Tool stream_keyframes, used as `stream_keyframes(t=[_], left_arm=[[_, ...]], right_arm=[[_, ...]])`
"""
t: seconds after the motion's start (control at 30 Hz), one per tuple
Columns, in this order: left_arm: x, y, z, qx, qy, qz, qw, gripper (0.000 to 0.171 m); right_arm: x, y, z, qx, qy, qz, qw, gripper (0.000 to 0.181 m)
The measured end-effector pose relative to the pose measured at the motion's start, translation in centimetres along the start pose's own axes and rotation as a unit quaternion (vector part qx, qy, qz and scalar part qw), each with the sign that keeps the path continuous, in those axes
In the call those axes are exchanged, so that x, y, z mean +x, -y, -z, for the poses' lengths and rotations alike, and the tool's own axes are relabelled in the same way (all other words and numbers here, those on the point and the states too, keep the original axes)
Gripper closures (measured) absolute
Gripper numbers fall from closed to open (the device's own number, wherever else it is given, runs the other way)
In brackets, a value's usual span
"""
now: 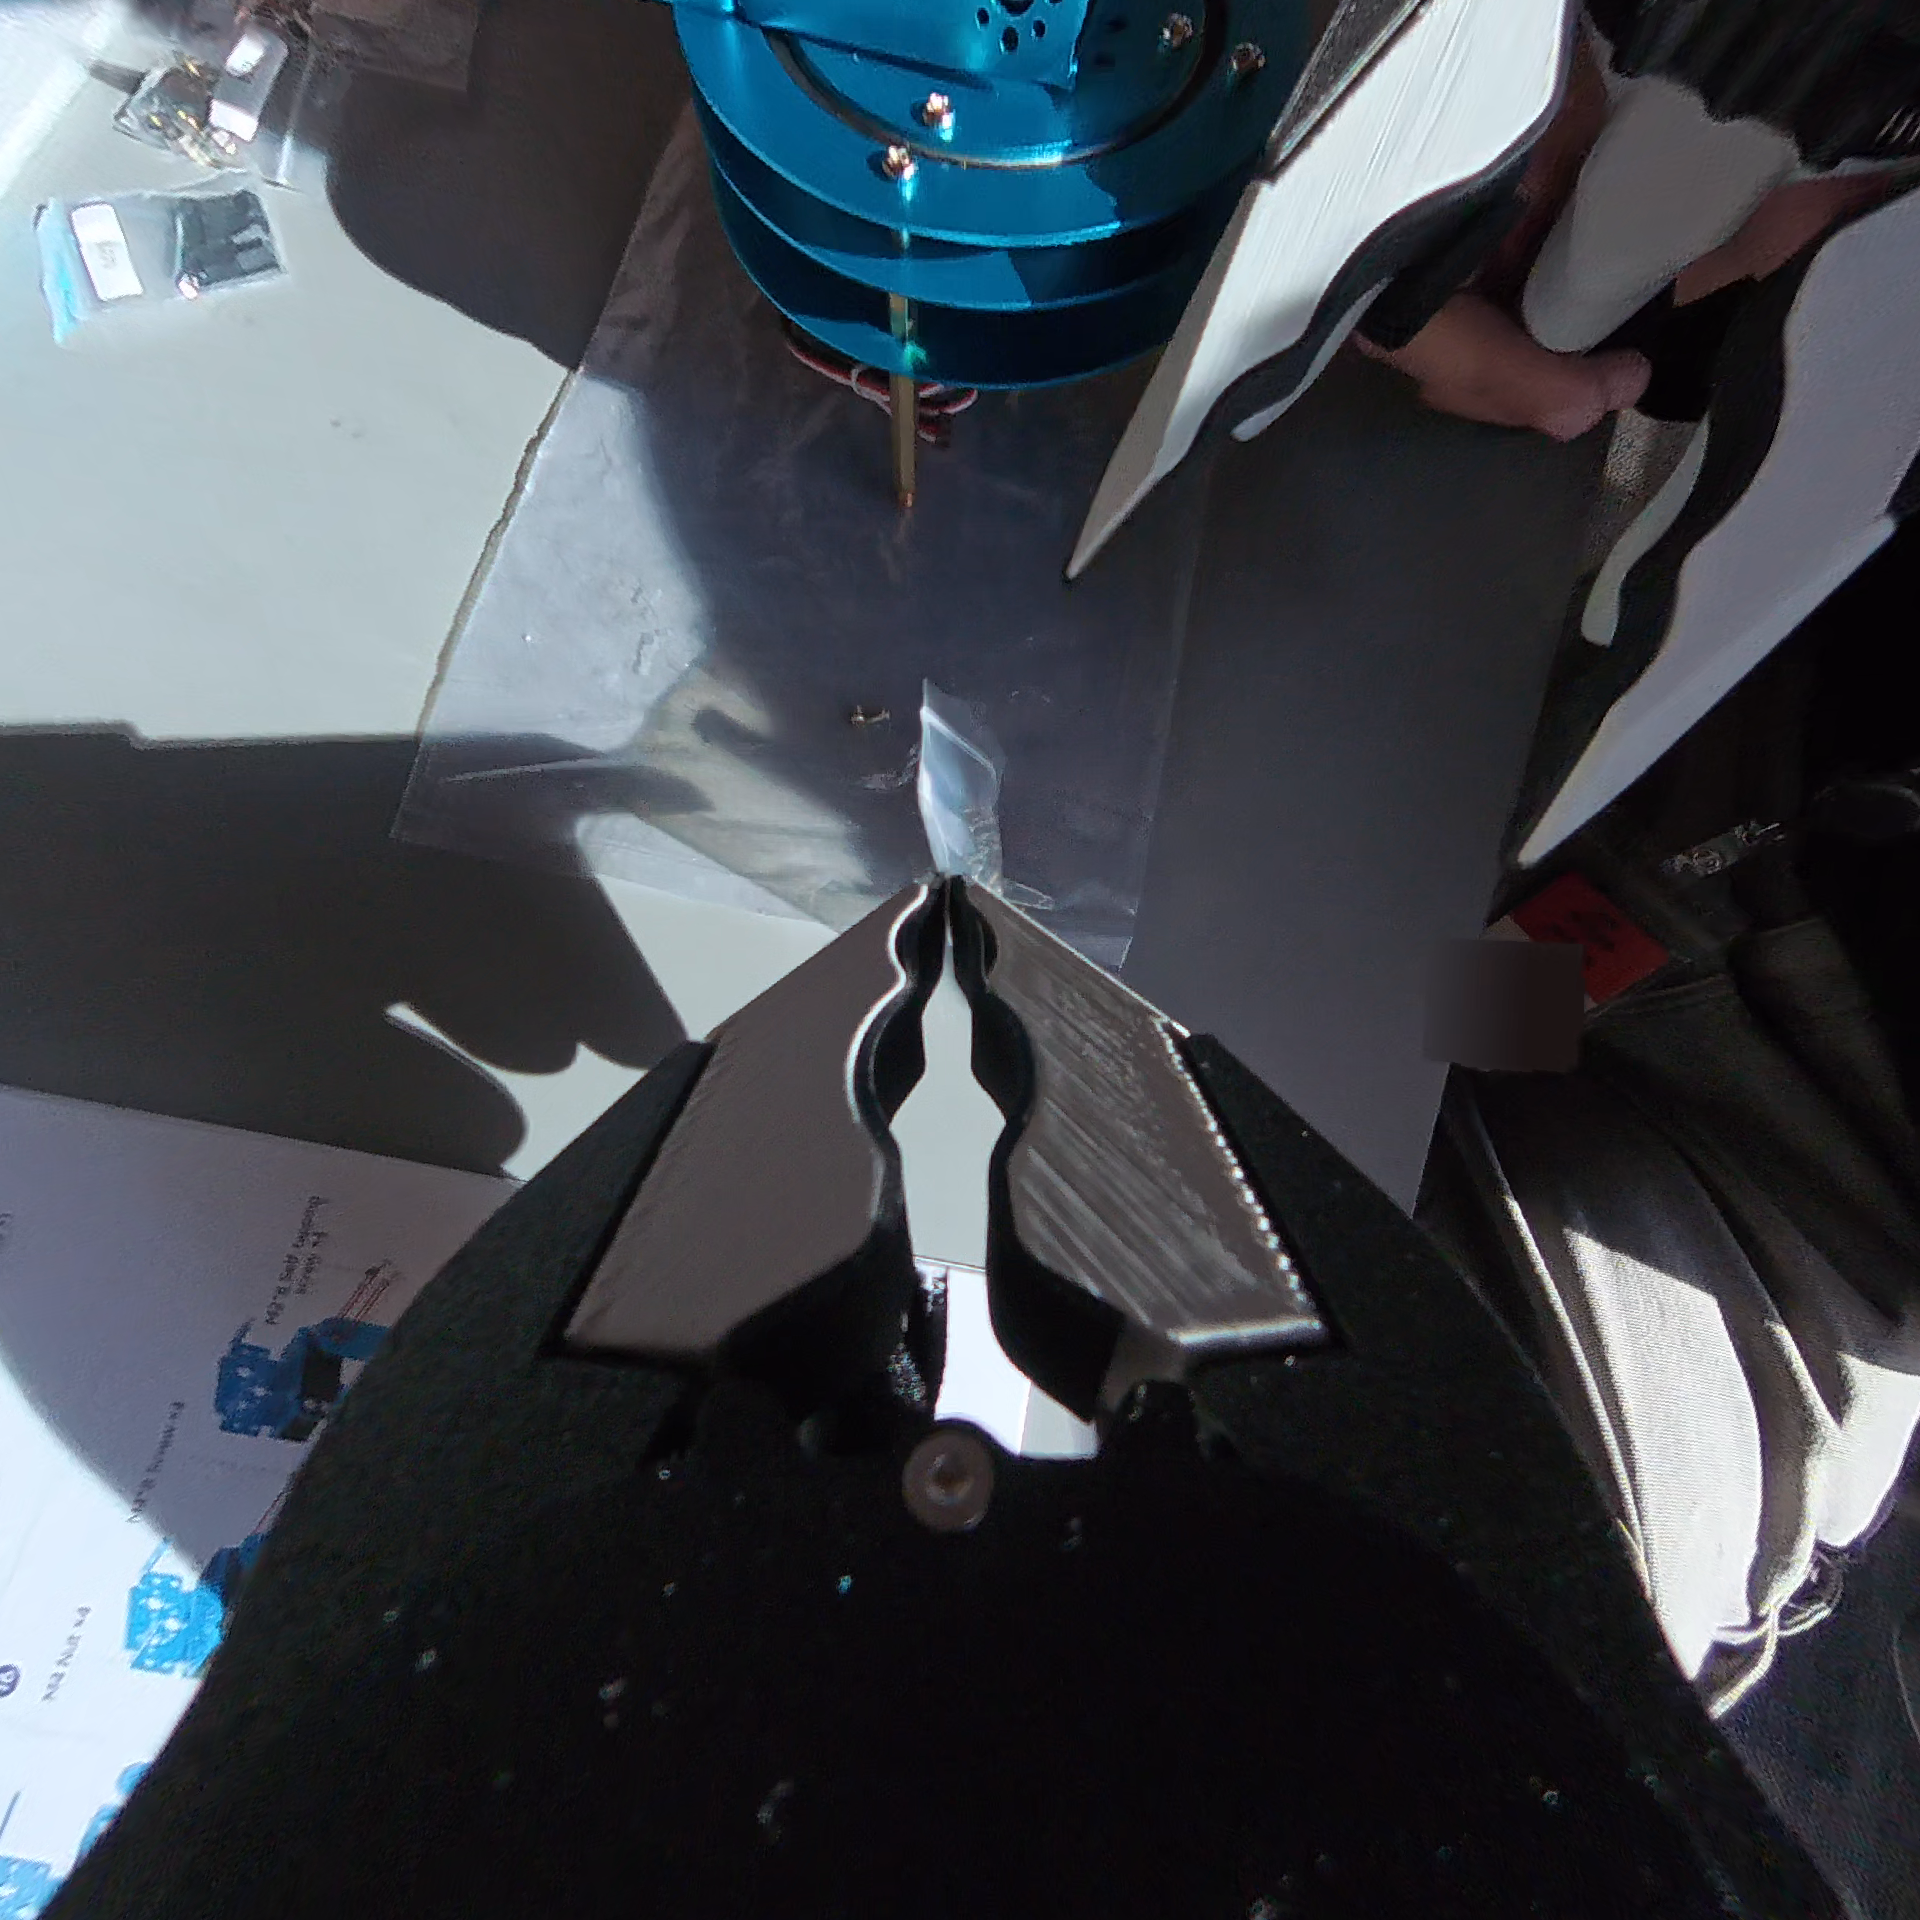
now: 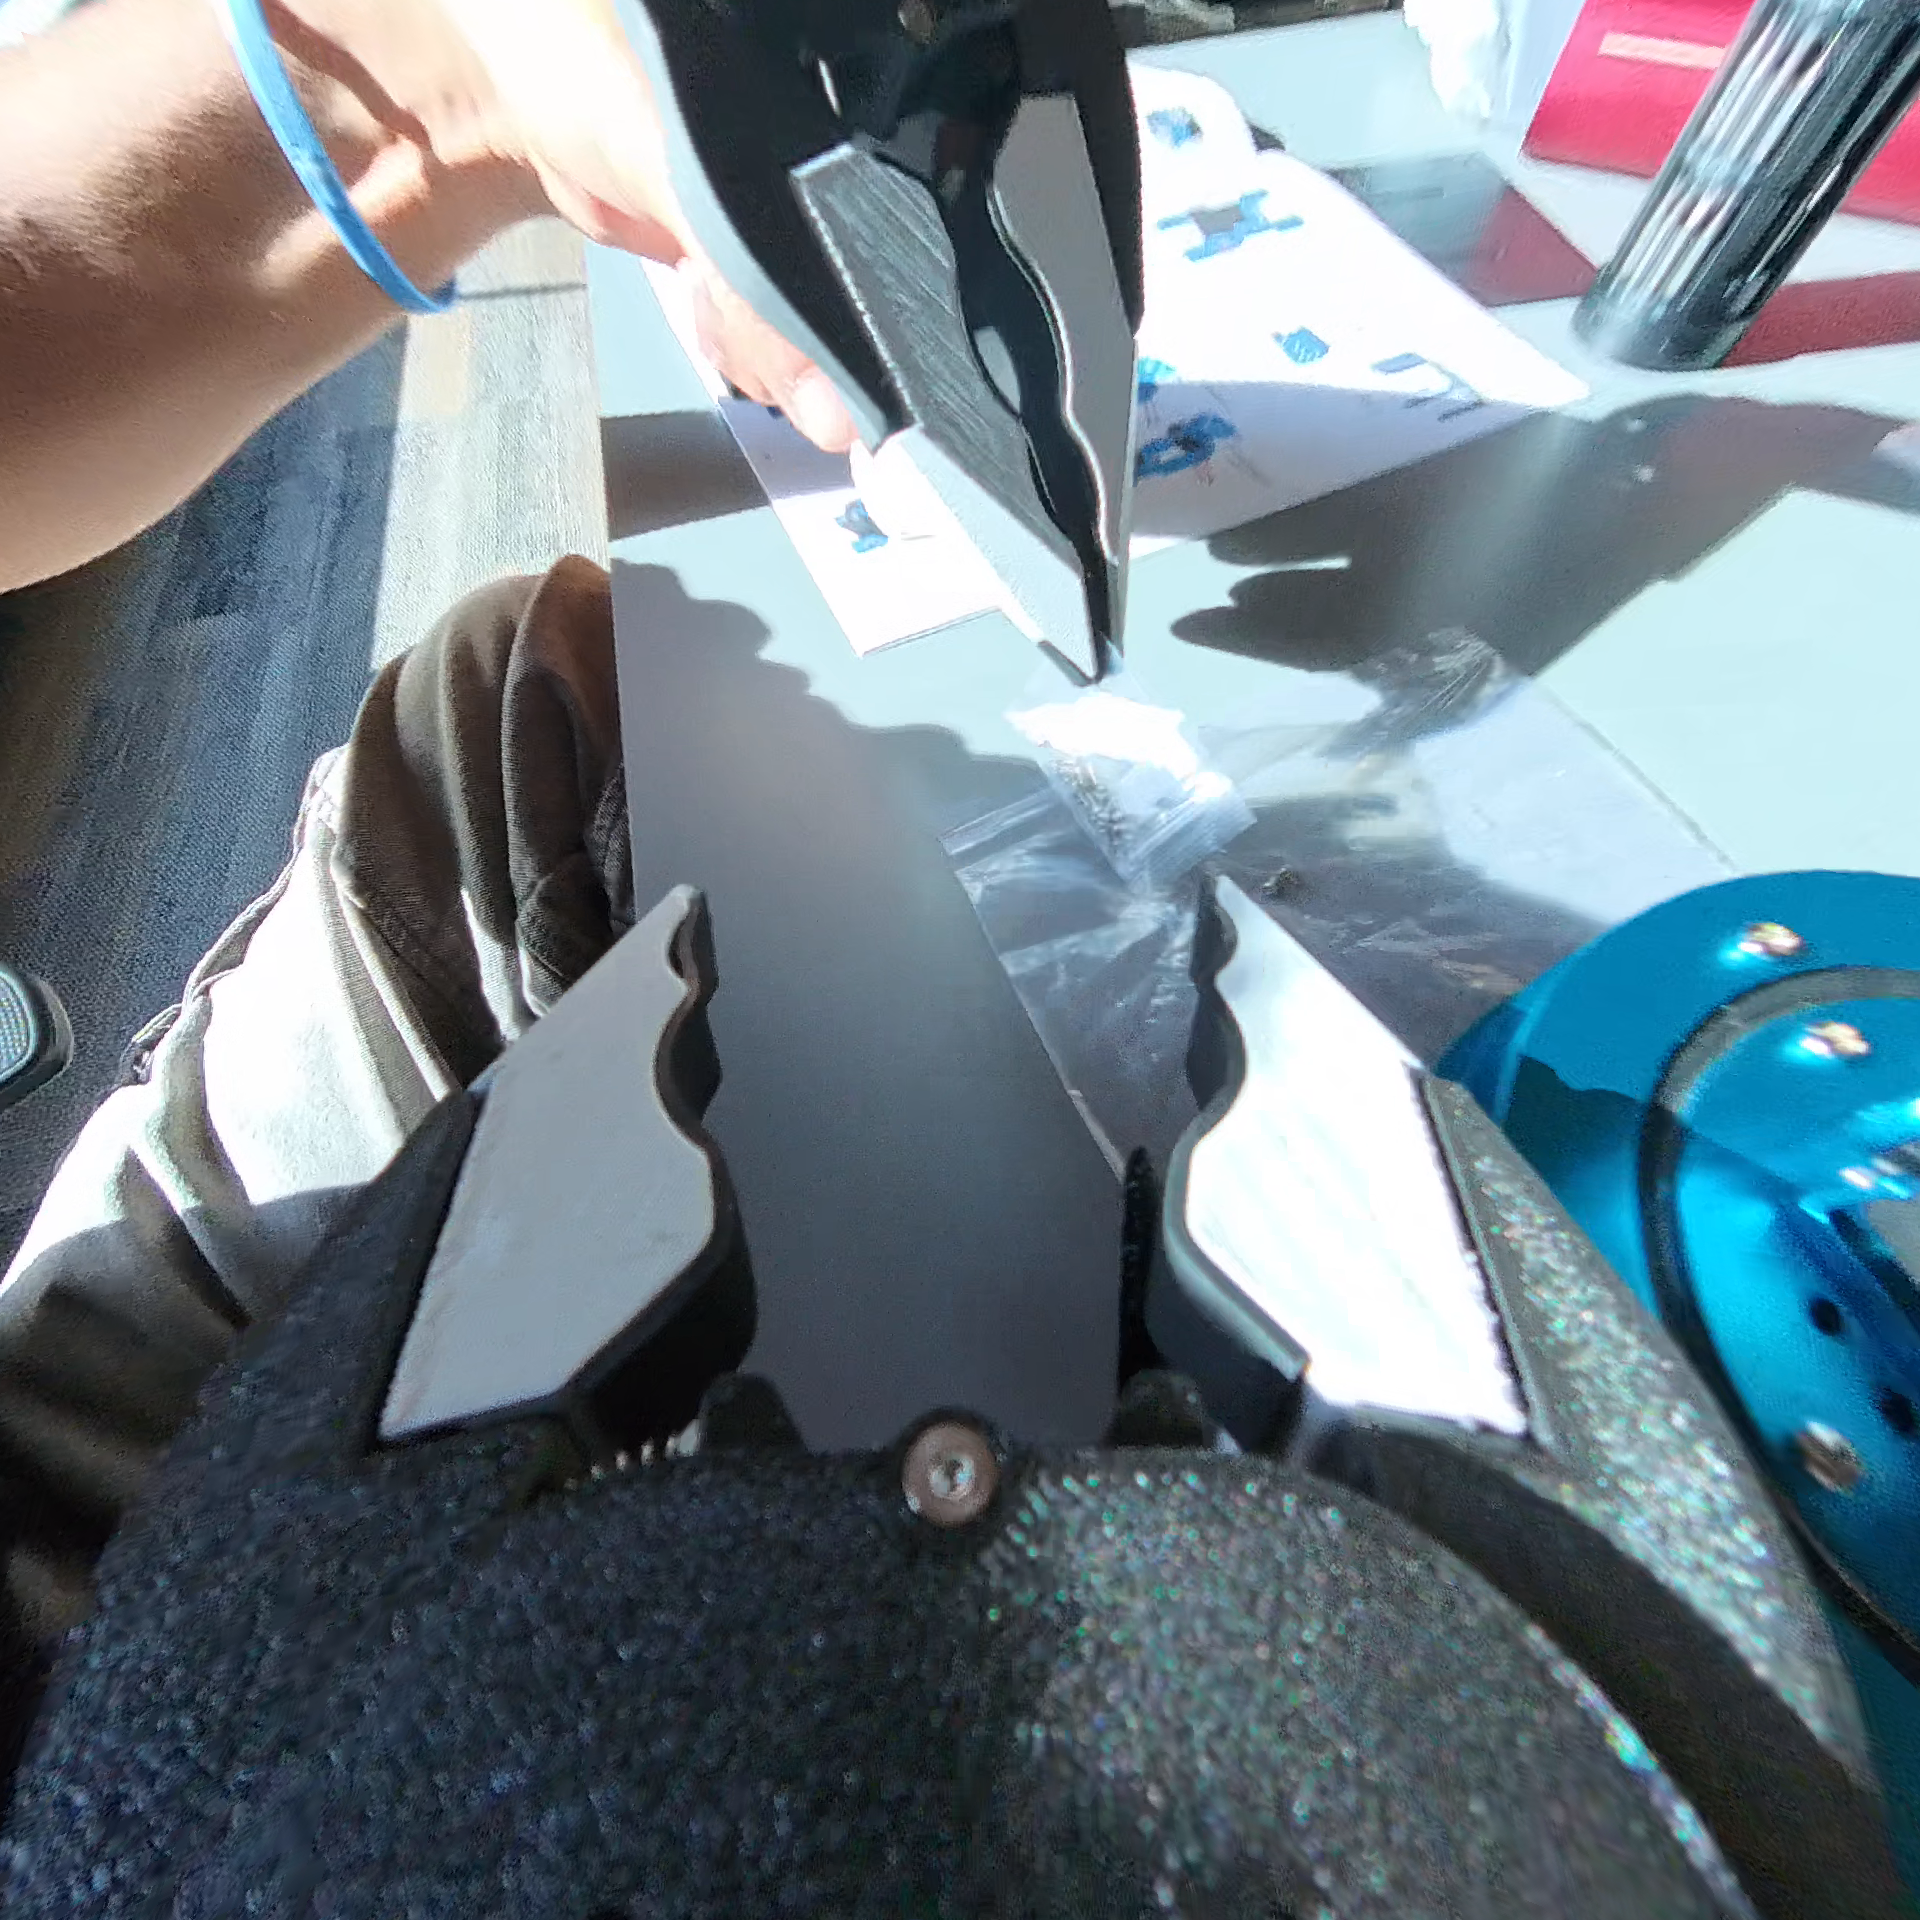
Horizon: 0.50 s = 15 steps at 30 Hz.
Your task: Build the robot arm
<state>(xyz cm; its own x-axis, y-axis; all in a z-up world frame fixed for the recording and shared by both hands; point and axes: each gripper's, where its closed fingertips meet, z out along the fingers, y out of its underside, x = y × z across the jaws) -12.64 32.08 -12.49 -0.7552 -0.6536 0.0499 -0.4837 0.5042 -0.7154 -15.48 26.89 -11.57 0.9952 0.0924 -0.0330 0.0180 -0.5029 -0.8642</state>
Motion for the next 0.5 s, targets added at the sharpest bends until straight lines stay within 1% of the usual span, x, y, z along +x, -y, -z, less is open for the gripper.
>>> stream_keyframes(t=[0.03, 0.1, 0.23, 0.43, 0.47, 0.5], left_arm=[[0.2, 0.0, -0.1, 0.001, -0.004, 0.003, 1.000, 0.171], [0.1, -0.1, -0.1, 0.001, -0.002, 0.004, 1.000, 0.171], [0.2, -0.3, 0.0, 0.006, -0.006, -0.003, 1.000, 0.171], [0.3, -0.6, 0.0, 0.008, -0.008, -0.016, 1.000, 0.171], [0.4, -0.7, 0.0, 0.009, -0.008, -0.018, 1.000, 0.171], [0.3, -0.7, 0.0, 0.009, -0.005, -0.020, 1.000, 0.171]], right_arm=[[-0.1, -0.3, -0.7, -0.015, -0.002, -0.009, 1.000, 0.086], [-0.2, -0.8, -1.8, -0.037, -0.006, -0.030, 0.999, 0.085], [0.8, -1.0, -2.9, -0.052, -0.035, -0.064, 0.996, 0.084], [0.4, -1.5, -4.5, -0.079, -0.026, -0.080, 0.993, 0.084], [0.5, -1.5, -4.6, -0.081, -0.025, -0.083, 0.993, 0.084], [0.4, -1.4, -4.6, -0.078, -0.022, -0.084, 0.993, 0.090]])
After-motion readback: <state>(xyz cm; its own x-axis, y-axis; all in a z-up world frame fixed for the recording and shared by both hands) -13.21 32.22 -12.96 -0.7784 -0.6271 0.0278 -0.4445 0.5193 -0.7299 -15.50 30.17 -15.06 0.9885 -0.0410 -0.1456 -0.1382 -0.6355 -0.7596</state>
